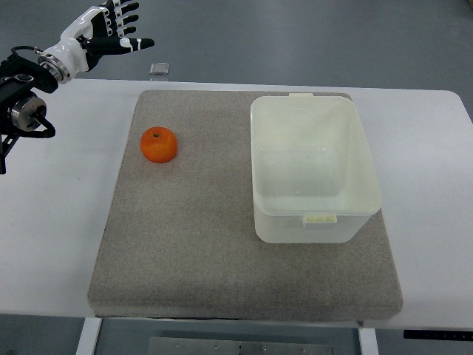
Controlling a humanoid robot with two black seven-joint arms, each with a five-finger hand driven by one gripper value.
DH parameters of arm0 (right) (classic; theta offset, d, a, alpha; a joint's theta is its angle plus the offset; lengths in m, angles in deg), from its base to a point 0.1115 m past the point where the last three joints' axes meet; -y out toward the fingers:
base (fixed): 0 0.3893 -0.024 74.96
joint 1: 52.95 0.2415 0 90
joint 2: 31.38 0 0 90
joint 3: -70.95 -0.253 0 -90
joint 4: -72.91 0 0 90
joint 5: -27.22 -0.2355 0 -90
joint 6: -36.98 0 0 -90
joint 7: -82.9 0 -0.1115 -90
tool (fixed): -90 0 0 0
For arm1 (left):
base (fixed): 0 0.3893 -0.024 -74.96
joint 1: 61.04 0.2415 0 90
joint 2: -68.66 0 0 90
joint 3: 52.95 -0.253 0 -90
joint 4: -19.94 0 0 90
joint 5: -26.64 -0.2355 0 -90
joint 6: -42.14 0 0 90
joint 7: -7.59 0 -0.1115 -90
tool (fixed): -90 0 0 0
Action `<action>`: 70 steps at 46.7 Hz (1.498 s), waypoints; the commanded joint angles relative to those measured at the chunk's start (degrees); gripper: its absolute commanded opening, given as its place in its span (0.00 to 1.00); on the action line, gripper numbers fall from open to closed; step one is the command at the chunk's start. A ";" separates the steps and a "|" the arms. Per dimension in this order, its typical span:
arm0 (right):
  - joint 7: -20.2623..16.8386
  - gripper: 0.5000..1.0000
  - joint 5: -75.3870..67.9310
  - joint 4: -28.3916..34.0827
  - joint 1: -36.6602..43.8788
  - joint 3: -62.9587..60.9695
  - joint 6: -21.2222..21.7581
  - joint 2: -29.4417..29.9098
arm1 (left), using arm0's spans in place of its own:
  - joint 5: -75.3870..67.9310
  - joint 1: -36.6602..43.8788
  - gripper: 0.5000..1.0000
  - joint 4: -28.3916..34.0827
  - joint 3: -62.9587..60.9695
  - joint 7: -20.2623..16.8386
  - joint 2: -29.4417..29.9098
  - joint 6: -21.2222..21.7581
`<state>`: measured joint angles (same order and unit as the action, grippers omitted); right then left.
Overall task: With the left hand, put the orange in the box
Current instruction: 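Move the open left hand over the orange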
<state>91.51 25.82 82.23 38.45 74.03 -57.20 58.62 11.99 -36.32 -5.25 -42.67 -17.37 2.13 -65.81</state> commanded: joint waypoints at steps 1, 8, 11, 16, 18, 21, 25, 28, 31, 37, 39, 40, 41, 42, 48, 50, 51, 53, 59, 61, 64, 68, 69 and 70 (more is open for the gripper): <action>-0.08 0.85 0.00 0.00 0.01 0.00 -0.04 0.00 | -4.41 -0.98 0.99 0.05 -1.14 -0.01 0.87 -1.21; -0.08 0.85 0.00 0.00 0.01 0.00 -0.04 0.00 | -12.06 -1.77 0.99 0.05 -1.23 -0.10 1.75 -4.19; 0.01 0.85 0.00 0.00 0.01 0.00 -0.04 0.00 | -15.13 -1.95 0.99 0.05 -1.23 -0.10 2.36 -6.04; 0.01 0.85 0.00 0.00 0.01 0.00 0.05 0.00 | -21.37 -2.56 0.99 0.05 -1.23 -0.19 2.98 -9.64; 0.01 0.85 0.00 0.00 0.01 0.00 0.05 0.00 | -24.10 -2.83 0.99 0.05 -1.23 -0.27 3.07 -11.14; 0.01 0.85 0.00 0.00 0.01 0.00 -0.04 0.00 | -27.70 -3.44 0.99 0.05 -1.31 -0.36 3.51 -12.63; 0.01 0.85 0.00 0.00 0.01 0.00 -0.04 0.00 | -32.45 -4.23 0.99 -0.21 -1.40 -0.80 3.77 -14.22; 0.01 0.85 0.00 0.00 0.01 0.00 -0.04 0.00 | -36.31 -4.85 0.99 -1.18 -1.49 -1.15 3.86 -15.36; 0.01 0.85 0.00 0.00 0.01 0.00 0.05 0.00 | -40.62 -5.90 0.99 -2.50 -1.49 -2.20 4.21 -15.63; 0.01 0.85 0.00 0.00 0.01 0.00 -0.04 0.00 | -49.50 -6.96 0.99 -5.66 -1.49 -4.93 4.74 -15.45; 0.01 0.85 0.00 0.00 0.01 0.00 -0.04 0.00 | -52.22 -7.40 0.99 -6.28 -1.49 -5.98 4.83 -15.45; 0.01 0.85 0.00 0.00 0.01 0.00 -0.04 0.00 | -53.37 -7.49 0.99 -6.54 -1.49 -6.60 4.83 -15.45; 0.01 0.85 0.00 0.00 0.01 0.00 0.05 0.00 | -54.42 -7.66 0.99 -6.80 -1.49 -7.38 4.83 -15.45; 0.01 0.85 0.00 0.00 0.01 0.00 -0.04 0.00 | -55.30 -7.75 0.98 -7.07 -1.49 -8.18 4.83 -15.45; 0.01 0.85 0.00 0.00 0.01 0.00 -0.04 0.00 | -61.36 -8.54 0.98 -7.42 -1.49 -10.05 4.91 -15.10; 0.01 0.85 0.00 0.00 0.01 0.00 -0.04 0.00 | -64.26 -8.80 0.98 -7.42 -1.49 -10.05 4.83 -15.01; 0.01 0.85 0.00 0.00 0.01 0.00 -0.04 0.00 | -65.67 -8.80 0.98 -7.42 -1.49 -10.05 4.83 -14.92; 0.01 0.85 0.00 0.00 0.01 0.00 0.05 0.00 | -68.57 -8.81 0.98 -7.51 -1.49 -10.05 4.83 -14.75; 0.01 0.85 0.00 0.00 0.01 0.00 0.05 0.00 | -74.90 -8.72 0.97 -8.48 -1.49 -10.05 4.83 -12.29; 0.01 0.85 0.00 0.00 0.01 0.00 -0.04 0.00 | -75.87 -8.63 0.97 -8.91 -1.49 -10.05 4.83 -11.24; 0.01 0.85 0.00 0.00 0.01 0.00 -0.04 0.00 | -76.40 -8.45 0.97 -9.79 -1.58 -10.05 4.83 -10.44; 0.01 0.85 0.00 0.00 0.01 0.00 -0.04 0.00 | -76.93 -8.37 0.97 -10.85 -1.66 -10.05 4.83 -10.27; 0.01 0.85 0.00 0.00 0.01 0.00 0.05 0.00 | -77.28 -8.37 0.97 -11.11 -1.75 -10.05 4.74 -10.18; 0.01 0.85 0.00 0.00 0.01 0.00 -0.04 0.00 | -77.63 -8.45 0.97 -11.37 -2.10 -10.05 4.74 -10.09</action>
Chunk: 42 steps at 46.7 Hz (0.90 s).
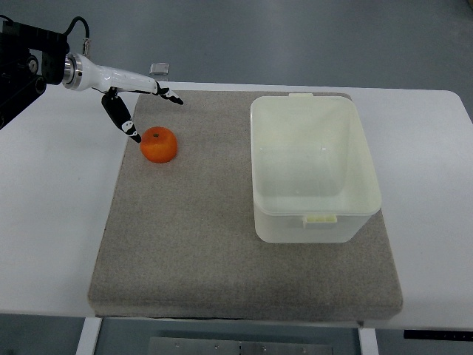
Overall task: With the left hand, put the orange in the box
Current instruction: 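Move the open left hand over the orange, then lower the left hand and close its fingers around the orange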
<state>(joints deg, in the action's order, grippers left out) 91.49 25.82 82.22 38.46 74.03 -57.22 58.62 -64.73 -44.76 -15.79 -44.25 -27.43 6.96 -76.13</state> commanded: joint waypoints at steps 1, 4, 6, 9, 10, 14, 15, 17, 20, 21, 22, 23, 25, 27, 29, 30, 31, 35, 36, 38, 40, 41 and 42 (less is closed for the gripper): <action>0.02 0.85 0.00 0.00 0.00 0.00 -0.01 0.00 | -1.44 -0.11 0.97 -1.18 -0.96 0.02 -0.08 0.49; 0.02 0.85 0.00 0.00 0.00 0.00 -0.01 0.00 | -3.63 -0.19 0.97 -1.89 -3.16 0.02 -0.08 2.68; 0.02 0.85 0.00 0.00 0.00 0.00 -0.01 0.00 | -4.95 -0.37 0.97 -2.24 -4.56 0.02 -0.08 4.97; 0.02 0.85 0.00 0.00 0.00 0.00 -0.01 0.00 | -6.18 -0.37 0.97 -2.42 -6.67 0.02 -0.26 8.57; -0.06 0.85 0.00 0.00 0.00 0.00 -0.01 0.00 | -6.36 -0.46 0.97 -2.50 -7.20 0.02 -0.35 9.37; 0.02 0.85 0.00 0.00 0.00 0.00 -0.01 0.00 | -6.45 -0.46 0.97 -2.50 -7.82 0.02 -0.70 11.04; 0.02 0.85 0.00 0.00 0.00 0.00 -0.01 0.00 | -6.45 -0.46 0.98 -2.50 -7.82 0.02 -0.79 11.04; 0.02 0.85 0.00 0.00 0.00 0.00 -0.01 0.00 | -6.45 -0.46 0.97 -2.50 -7.82 0.02 -0.79 11.31; 0.02 0.85 0.00 0.00 0.00 0.00 0.07 0.00 | -6.36 -0.46 0.98 -2.59 -7.73 0.02 -0.88 11.40; 0.02 0.85 0.00 0.00 0.00 0.00 -0.01 0.00 | -6.36 -0.46 0.98 -2.77 -7.73 0.02 -0.88 11.40; -0.06 0.85 0.00 0.00 0.00 0.00 -0.01 0.00 | -6.36 -0.46 0.98 -3.03 -7.73 0.02 -0.88 11.31; 0.02 0.85 0.00 0.00 0.00 0.00 -0.01 0.00 | -6.36 -0.46 0.98 -3.29 -7.73 0.02 -0.88 11.39; 0.02 0.85 0.00 0.00 0.00 0.00 0.07 0.00 | -6.36 -0.46 0.98 -3.99 -7.73 0.02 -0.79 11.31; 0.02 0.85 0.00 0.00 0.00 0.00 -0.01 0.00 | -6.36 -0.37 0.98 -4.35 -7.82 0.02 -0.79 11.31; 0.02 0.85 0.00 0.00 0.00 0.00 0.07 0.00 | -6.45 -0.37 0.98 -4.70 -7.82 0.02 -0.70 11.05; 0.02 0.85 0.00 0.00 0.00 0.00 0.07 0.00 | -6.45 -0.28 0.99 -4.70 -7.91 0.02 -0.70 10.96; 0.02 0.85 0.00 0.00 0.00 0.00 0.07 0.00 | -6.45 -0.28 0.99 -4.70 -7.91 0.02 -0.70 10.87; 0.02 0.85 0.00 0.00 0.00 0.00 -0.01 0.00 | -6.45 -0.20 0.99 -4.70 -8.70 0.02 -0.61 10.69; 0.02 0.85 0.00 0.00 0.00 0.00 -0.01 0.00 | -6.45 -0.28 0.99 -4.79 -9.05 0.02 -0.61 10.69; -0.06 0.85 0.00 0.00 0.00 0.00 -0.01 0.00 | -6.45 -0.37 0.99 -4.70 -9.66 0.02 -0.61 10.69; 0.02 0.85 0.00 0.00 0.00 0.00 -0.01 0.00 | -6.45 -0.37 0.99 -4.70 -10.28 0.02 -0.52 10.78; 0.02 0.85 0.00 0.00 0.00 0.00 -0.01 0.00 | -6.45 -0.46 0.99 -4.70 -10.46 0.02 -0.52 10.69; -0.06 0.85 0.00 0.00 0.00 0.00 -0.01 0.00 | -6.45 -0.46 0.99 -4.70 -10.55 0.02 -0.52 10.78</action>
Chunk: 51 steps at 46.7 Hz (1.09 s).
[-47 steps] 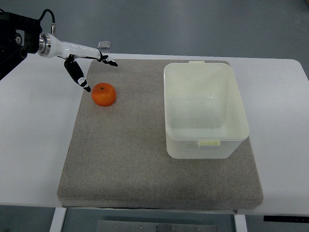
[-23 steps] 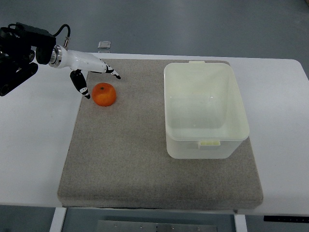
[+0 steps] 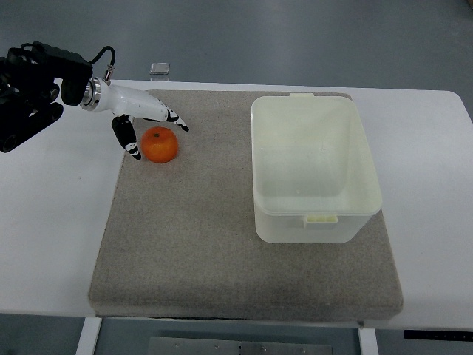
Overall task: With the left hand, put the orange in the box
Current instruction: 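Lower the left hand and close its fingers around the orange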
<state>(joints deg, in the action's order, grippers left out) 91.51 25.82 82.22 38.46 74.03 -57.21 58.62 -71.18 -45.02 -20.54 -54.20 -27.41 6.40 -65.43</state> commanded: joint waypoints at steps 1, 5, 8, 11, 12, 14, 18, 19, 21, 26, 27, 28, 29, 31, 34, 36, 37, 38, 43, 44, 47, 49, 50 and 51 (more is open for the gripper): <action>-0.09 0.85 0.00 0.00 0.00 0.00 -0.03 0.00 | 0.00 -0.20 0.99 0.05 -0.60 0.00 0.04 -0.01; 0.00 0.85 0.00 0.00 0.00 0.00 -0.03 0.00 | 0.00 -0.20 0.99 0.05 -0.60 0.00 -0.05 -0.01; 0.00 0.85 0.00 0.00 0.00 0.00 -0.03 0.00 | 0.00 -0.11 0.99 0.05 -0.60 0.00 -0.14 0.08; 0.00 0.85 0.00 0.00 0.00 0.00 -0.03 0.00 | 0.00 0.06 0.99 0.05 -0.60 0.00 -0.14 0.08; 0.00 0.85 0.00 0.00 0.00 0.00 -0.03 0.00 | 0.00 0.06 0.99 0.14 -0.60 0.00 -0.23 0.17; 0.00 0.85 0.00 0.00 0.00 0.00 -0.03 0.00 | 0.00 0.24 0.99 0.23 -0.60 0.00 -0.23 0.26; 0.00 0.85 0.00 0.00 0.00 0.00 -0.03 0.00 | 0.09 0.50 0.99 0.14 -0.60 0.00 -0.23 0.34; 0.00 0.85 0.00 0.00 0.00 0.00 0.06 0.00 | 0.09 0.50 0.99 0.14 -0.60 0.00 -0.23 0.34; 0.00 0.85 0.00 0.00 0.00 0.00 -0.03 0.00 | 0.09 0.50 0.99 0.22 -0.60 0.00 -0.23 0.43; 0.00 0.85 0.00 0.00 0.00 0.00 0.06 0.00 | 0.26 0.50 0.99 0.31 -0.60 0.00 -0.23 0.61; 0.00 0.85 0.00 0.00 0.00 0.00 -0.03 0.00 | 0.17 0.50 0.99 0.40 -0.60 0.00 -0.23 0.70; -0.09 0.85 0.00 0.00 0.00 0.00 -0.03 0.00 | 0.17 0.50 0.99 0.40 -0.60 0.00 -0.23 0.61; 0.00 0.85 0.00 0.00 0.00 0.00 -0.03 0.00 | 0.17 0.59 0.99 0.31 -0.60 0.00 -0.23 0.61; 0.00 0.85 0.00 0.00 0.00 0.00 0.06 0.00 | 0.26 0.59 0.99 0.49 -0.60 0.00 -0.23 0.70; 0.00 0.85 0.00 0.00 0.00 0.00 -0.03 0.00 | 0.35 0.68 0.99 0.58 -0.68 0.00 -0.23 0.70; 0.00 0.85 0.00 0.00 0.00 0.00 -0.03 0.00 | 0.26 0.77 0.99 0.66 -0.77 0.00 -0.14 0.70; 0.00 0.85 0.00 0.00 0.00 0.00 -0.03 0.00 | 0.26 0.77 0.99 0.66 -0.77 0.00 -0.14 0.61; 0.00 0.85 0.00 0.00 0.00 0.00 0.06 0.00 | 0.35 0.77 0.99 0.75 -0.86 0.00 -0.14 0.70; 0.00 0.85 0.00 0.00 0.00 0.00 -0.03 0.00 | 0.44 0.77 0.99 0.75 -0.86 0.00 -0.23 0.70; 0.00 0.85 0.00 0.00 0.00 0.00 -0.03 0.00 | 0.44 0.85 0.99 0.84 -0.86 0.00 -0.23 0.70; 0.00 0.85 0.00 0.00 0.00 0.00 -0.03 0.00 | 0.44 1.12 0.99 0.84 -0.95 0.00 -0.23 0.70; 0.00 0.85 0.00 0.00 0.00 0.00 -0.03 0.00 | 0.53 1.56 0.99 0.84 -0.86 0.00 -0.32 0.70; 0.00 0.85 0.00 0.00 0.00 0.00 -0.03 0.00 | 0.44 1.64 0.99 0.84 -0.86 0.00 -0.32 0.70; 0.00 0.85 0.00 0.00 0.00 0.00 -0.03 0.00 | 0.44 1.65 0.99 0.84 -0.86 0.00 -0.32 0.70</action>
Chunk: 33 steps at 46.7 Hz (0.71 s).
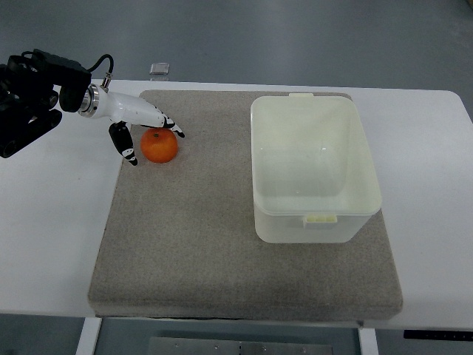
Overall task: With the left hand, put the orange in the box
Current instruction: 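Lower the left hand and close its fingers around the orange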
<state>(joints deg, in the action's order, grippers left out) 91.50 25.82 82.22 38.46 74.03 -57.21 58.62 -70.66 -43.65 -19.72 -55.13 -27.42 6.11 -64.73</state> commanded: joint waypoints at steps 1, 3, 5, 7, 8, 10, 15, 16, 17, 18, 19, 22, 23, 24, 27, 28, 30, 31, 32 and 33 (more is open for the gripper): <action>0.02 0.85 0.00 0.00 0.00 0.00 -0.03 0.00 | 0.01 0.37 0.99 0.02 0.07 0.00 -0.03 0.00; 0.02 0.85 0.00 0.00 0.00 0.00 -0.03 0.00 | 0.09 0.63 0.99 0.02 0.07 0.00 -0.03 0.00; -0.07 0.85 0.00 0.00 0.00 0.00 -0.03 0.00 | 0.10 0.80 0.99 0.02 0.07 0.00 -0.12 0.17; 0.02 0.85 0.00 0.00 0.00 0.00 -0.03 0.00 | 0.18 0.98 0.98 0.02 0.07 0.00 -0.12 0.17; -0.07 0.85 0.00 0.00 0.00 0.00 -0.03 0.00 | 0.18 0.98 0.98 0.02 0.07 0.00 -0.12 0.17; -0.07 0.85 0.00 0.00 0.00 0.00 -0.03 0.00 | 0.18 0.98 0.98 0.02 0.07 0.00 -0.12 0.26; 0.02 0.85 0.00 0.00 0.00 0.00 0.06 0.00 | 0.18 0.98 0.94 0.11 0.25 0.00 -0.21 0.35; 0.02 0.85 0.00 0.00 0.00 0.00 -0.03 0.00 | 0.18 0.98 0.92 0.19 0.25 0.00 -0.38 0.35; 0.02 0.85 0.00 0.00 0.00 0.00 -0.03 0.00 | 0.18 0.98 0.91 0.37 0.33 0.00 -0.73 0.35; 0.02 0.85 0.00 0.00 0.00 0.00 -0.03 0.00 | 0.18 0.98 0.88 0.54 0.34 0.00 -0.91 0.35; 0.02 0.85 0.00 0.00 0.00 0.00 0.06 0.00 | 0.18 0.98 0.84 0.81 0.42 0.00 -1.08 0.35; 0.02 0.85 0.00 0.00 0.00 0.00 -0.03 0.00 | 0.27 1.07 0.70 1.42 0.51 0.00 -1.26 0.35; -0.07 0.85 0.00 0.00 0.00 0.00 -0.03 0.00 | 0.27 1.07 0.66 1.42 0.69 0.00 -1.35 0.44; 0.02 0.85 0.00 0.00 0.00 0.00 -0.03 0.00 | 0.36 1.07 0.57 1.42 0.69 0.00 -1.44 0.44; 0.02 0.85 0.00 0.00 0.00 0.00 -0.03 0.00 | 0.45 1.42 0.47 1.42 0.60 0.00 -1.70 0.44; 0.02 0.85 0.00 0.00 0.00 0.00 -0.03 0.00 | 0.45 1.51 0.45 1.51 0.77 0.00 -1.79 0.44; 0.02 0.85 0.00 0.00 0.00 0.00 -0.03 0.00 | 0.45 1.51 0.40 1.51 0.69 0.00 -1.96 0.44; 0.02 0.85 0.00 0.00 0.00 0.00 -0.03 0.00 | 0.45 1.51 0.40 1.51 0.69 0.00 -1.97 0.44; 0.02 0.85 0.00 0.00 0.00 0.00 -0.03 0.00 | 0.36 1.51 0.37 1.51 0.77 0.00 -1.97 0.44; 0.02 0.85 0.00 0.00 0.00 0.00 -0.03 0.00 | 0.36 1.51 0.29 1.51 0.78 0.00 -1.97 0.35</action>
<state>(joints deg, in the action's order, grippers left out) 91.49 25.82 82.22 38.46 74.03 -57.22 58.62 -70.23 -42.16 -18.19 -54.41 -27.41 4.22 -64.28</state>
